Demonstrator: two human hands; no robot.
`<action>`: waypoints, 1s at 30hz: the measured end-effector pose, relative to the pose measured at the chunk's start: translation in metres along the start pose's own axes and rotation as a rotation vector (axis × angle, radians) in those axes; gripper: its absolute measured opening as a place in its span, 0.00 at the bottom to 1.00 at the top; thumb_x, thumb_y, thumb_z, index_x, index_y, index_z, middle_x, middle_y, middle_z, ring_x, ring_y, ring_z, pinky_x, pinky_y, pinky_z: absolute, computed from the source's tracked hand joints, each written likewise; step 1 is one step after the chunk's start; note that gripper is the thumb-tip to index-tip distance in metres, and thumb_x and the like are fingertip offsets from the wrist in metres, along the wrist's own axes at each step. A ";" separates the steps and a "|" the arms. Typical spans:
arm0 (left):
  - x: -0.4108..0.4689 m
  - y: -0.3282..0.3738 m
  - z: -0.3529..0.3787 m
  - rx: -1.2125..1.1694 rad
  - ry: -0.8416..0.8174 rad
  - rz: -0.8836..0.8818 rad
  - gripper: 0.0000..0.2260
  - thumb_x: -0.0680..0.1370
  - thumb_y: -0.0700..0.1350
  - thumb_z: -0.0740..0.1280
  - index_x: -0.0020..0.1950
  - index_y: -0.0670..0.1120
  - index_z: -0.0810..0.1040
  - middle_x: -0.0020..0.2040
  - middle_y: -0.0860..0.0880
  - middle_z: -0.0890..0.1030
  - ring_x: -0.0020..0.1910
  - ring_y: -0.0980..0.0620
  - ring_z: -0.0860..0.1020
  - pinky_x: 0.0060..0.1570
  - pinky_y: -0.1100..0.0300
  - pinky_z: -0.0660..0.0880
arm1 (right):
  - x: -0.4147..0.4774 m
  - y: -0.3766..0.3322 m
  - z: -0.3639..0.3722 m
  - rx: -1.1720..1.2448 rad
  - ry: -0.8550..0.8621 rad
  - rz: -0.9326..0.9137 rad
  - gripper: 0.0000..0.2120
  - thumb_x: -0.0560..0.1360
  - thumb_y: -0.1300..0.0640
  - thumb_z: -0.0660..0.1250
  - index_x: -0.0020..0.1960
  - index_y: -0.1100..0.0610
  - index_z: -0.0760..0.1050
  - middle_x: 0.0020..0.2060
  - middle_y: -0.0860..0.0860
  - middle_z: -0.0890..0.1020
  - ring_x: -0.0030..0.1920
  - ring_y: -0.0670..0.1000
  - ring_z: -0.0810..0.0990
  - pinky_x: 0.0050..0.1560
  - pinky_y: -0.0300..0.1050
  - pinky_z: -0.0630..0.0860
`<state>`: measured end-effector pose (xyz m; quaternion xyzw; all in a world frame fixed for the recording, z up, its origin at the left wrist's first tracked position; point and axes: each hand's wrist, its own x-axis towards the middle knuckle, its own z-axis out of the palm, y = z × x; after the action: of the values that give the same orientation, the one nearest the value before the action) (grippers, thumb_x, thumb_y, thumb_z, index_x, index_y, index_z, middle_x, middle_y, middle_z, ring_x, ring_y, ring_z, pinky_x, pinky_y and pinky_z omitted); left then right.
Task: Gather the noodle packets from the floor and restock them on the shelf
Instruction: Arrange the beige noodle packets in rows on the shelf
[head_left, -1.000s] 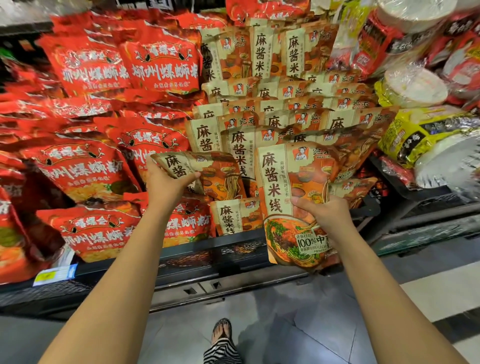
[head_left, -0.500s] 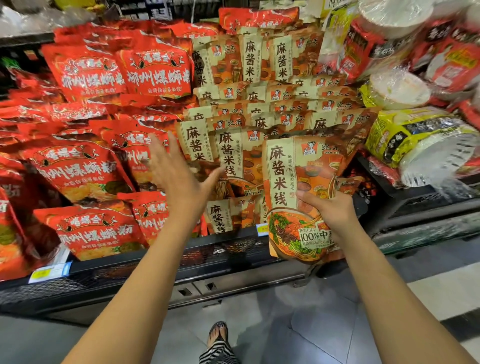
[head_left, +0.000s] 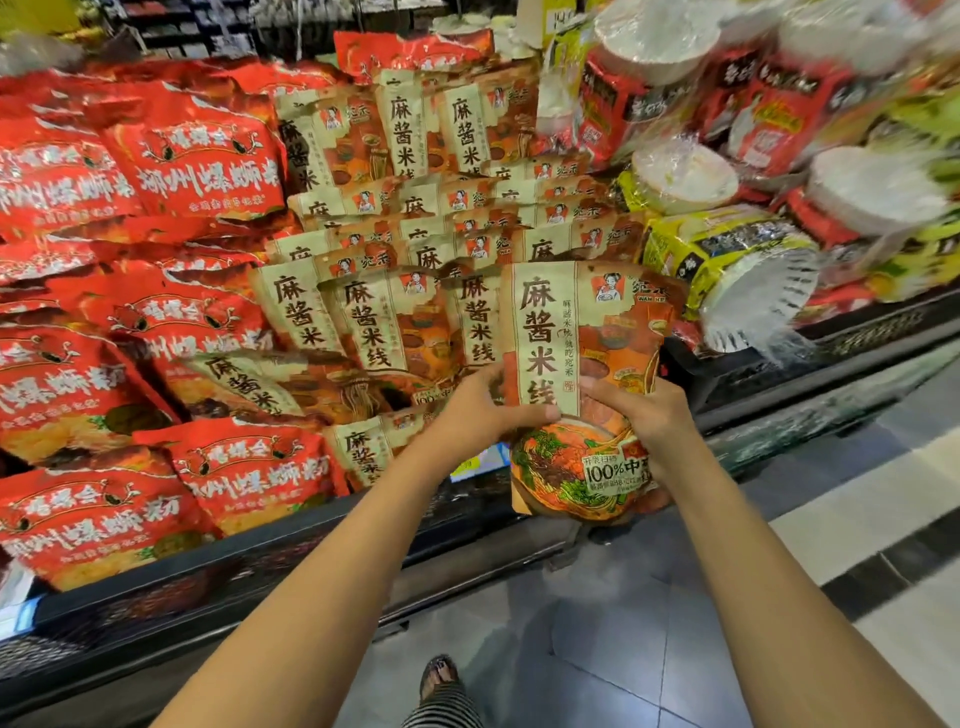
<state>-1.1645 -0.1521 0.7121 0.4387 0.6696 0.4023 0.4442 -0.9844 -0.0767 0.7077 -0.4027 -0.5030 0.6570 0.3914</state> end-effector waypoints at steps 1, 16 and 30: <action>0.007 -0.002 0.003 -0.011 -0.040 -0.011 0.24 0.70 0.45 0.79 0.64 0.47 0.75 0.59 0.50 0.81 0.52 0.58 0.80 0.57 0.61 0.78 | 0.002 0.001 -0.002 -0.010 0.006 0.001 0.08 0.69 0.64 0.76 0.47 0.58 0.83 0.43 0.54 0.87 0.44 0.56 0.86 0.47 0.52 0.81; 0.114 0.026 0.009 0.089 0.061 0.231 0.16 0.69 0.42 0.79 0.46 0.56 0.75 0.43 0.61 0.80 0.39 0.73 0.77 0.44 0.73 0.76 | 0.107 -0.037 -0.052 -0.460 -0.169 0.107 0.31 0.59 0.61 0.81 0.59 0.52 0.75 0.51 0.45 0.84 0.50 0.41 0.84 0.55 0.37 0.77; 0.144 0.061 -0.001 0.247 0.671 0.346 0.17 0.72 0.47 0.77 0.57 0.44 0.77 0.50 0.54 0.81 0.47 0.59 0.79 0.47 0.74 0.74 | 0.202 -0.085 -0.038 -0.505 -0.313 -0.137 0.27 0.68 0.63 0.79 0.63 0.57 0.74 0.52 0.45 0.82 0.45 0.32 0.81 0.50 0.30 0.78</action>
<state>-1.1833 0.0019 0.7340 0.4394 0.7370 0.5088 0.0703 -1.0151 0.1382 0.7567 -0.3462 -0.7305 0.5374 0.2401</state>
